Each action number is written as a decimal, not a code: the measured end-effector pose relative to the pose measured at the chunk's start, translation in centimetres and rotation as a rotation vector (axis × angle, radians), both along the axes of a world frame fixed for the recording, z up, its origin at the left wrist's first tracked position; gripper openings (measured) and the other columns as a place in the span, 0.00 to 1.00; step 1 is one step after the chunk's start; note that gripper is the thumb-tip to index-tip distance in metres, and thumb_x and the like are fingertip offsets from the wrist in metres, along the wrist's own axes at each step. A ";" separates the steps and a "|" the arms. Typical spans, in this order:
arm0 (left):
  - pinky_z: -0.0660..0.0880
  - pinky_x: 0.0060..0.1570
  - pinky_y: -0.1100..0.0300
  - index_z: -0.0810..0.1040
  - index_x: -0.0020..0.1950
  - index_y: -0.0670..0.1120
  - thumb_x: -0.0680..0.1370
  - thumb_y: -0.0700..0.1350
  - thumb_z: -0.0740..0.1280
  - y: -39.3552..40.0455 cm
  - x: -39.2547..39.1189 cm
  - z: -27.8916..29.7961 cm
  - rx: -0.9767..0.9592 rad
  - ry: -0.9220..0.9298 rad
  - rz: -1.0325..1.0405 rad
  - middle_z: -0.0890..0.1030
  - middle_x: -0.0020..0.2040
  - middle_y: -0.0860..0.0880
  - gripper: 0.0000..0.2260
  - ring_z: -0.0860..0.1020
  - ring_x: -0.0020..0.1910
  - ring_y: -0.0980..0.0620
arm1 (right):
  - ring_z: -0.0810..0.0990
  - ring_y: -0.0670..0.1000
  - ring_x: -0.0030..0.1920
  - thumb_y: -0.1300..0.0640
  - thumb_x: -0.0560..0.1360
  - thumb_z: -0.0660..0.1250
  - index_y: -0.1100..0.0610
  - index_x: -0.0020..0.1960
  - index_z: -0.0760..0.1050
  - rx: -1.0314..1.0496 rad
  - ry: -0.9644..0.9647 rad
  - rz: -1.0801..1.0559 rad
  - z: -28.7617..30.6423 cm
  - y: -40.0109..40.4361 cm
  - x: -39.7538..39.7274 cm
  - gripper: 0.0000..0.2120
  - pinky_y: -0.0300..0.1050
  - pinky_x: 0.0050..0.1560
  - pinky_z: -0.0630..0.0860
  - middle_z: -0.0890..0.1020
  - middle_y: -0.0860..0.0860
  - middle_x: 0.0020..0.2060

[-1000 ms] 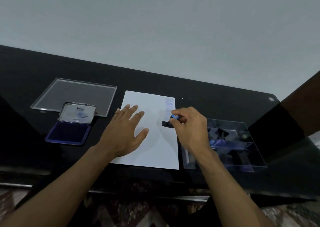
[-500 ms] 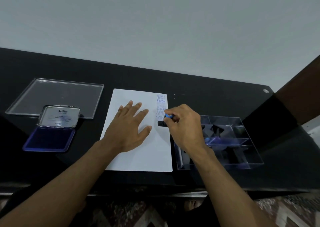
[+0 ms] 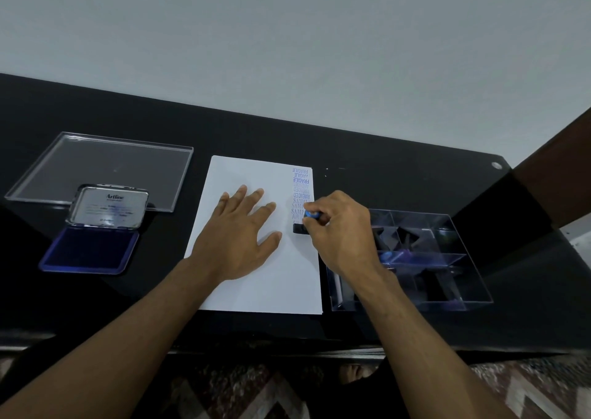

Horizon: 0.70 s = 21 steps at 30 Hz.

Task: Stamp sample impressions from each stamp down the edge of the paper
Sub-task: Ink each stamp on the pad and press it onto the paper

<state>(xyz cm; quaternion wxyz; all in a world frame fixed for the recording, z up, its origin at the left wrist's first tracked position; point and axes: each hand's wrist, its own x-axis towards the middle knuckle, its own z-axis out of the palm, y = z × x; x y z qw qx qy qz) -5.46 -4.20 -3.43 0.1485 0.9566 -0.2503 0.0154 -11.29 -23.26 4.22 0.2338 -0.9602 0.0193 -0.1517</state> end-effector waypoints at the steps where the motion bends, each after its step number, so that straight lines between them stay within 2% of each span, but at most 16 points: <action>1: 0.45 0.79 0.46 0.61 0.80 0.56 0.78 0.70 0.45 0.0 0.0 0.0 0.004 0.003 0.002 0.54 0.83 0.51 0.34 0.47 0.82 0.47 | 0.75 0.43 0.42 0.58 0.75 0.73 0.57 0.56 0.83 0.002 -0.003 0.003 0.0 0.0 0.0 0.10 0.22 0.45 0.65 0.81 0.50 0.49; 12: 0.44 0.79 0.47 0.60 0.80 0.56 0.78 0.70 0.45 -0.1 -0.1 0.0 0.011 0.005 0.005 0.54 0.83 0.51 0.34 0.47 0.82 0.47 | 0.75 0.43 0.43 0.57 0.75 0.73 0.57 0.57 0.83 -0.022 0.008 0.011 -0.4 0.3 0.4 0.11 0.22 0.44 0.66 0.81 0.50 0.49; 15: 0.45 0.80 0.46 0.60 0.80 0.56 0.78 0.70 0.44 -0.1 -0.1 0.1 0.015 0.000 0.009 0.53 0.83 0.51 0.34 0.47 0.82 0.47 | 0.76 0.43 0.42 0.58 0.75 0.73 0.57 0.56 0.83 -0.018 -0.006 0.016 -0.3 0.4 0.5 0.10 0.31 0.47 0.74 0.80 0.50 0.47; 21: 0.46 0.80 0.45 0.60 0.80 0.56 0.77 0.71 0.42 -0.1 0.0 0.0 0.024 0.002 0.017 0.53 0.83 0.51 0.36 0.47 0.82 0.47 | 0.78 0.46 0.42 0.59 0.74 0.73 0.57 0.55 0.84 -0.039 -0.012 0.025 -0.6 0.4 0.6 0.10 0.36 0.46 0.77 0.80 0.51 0.46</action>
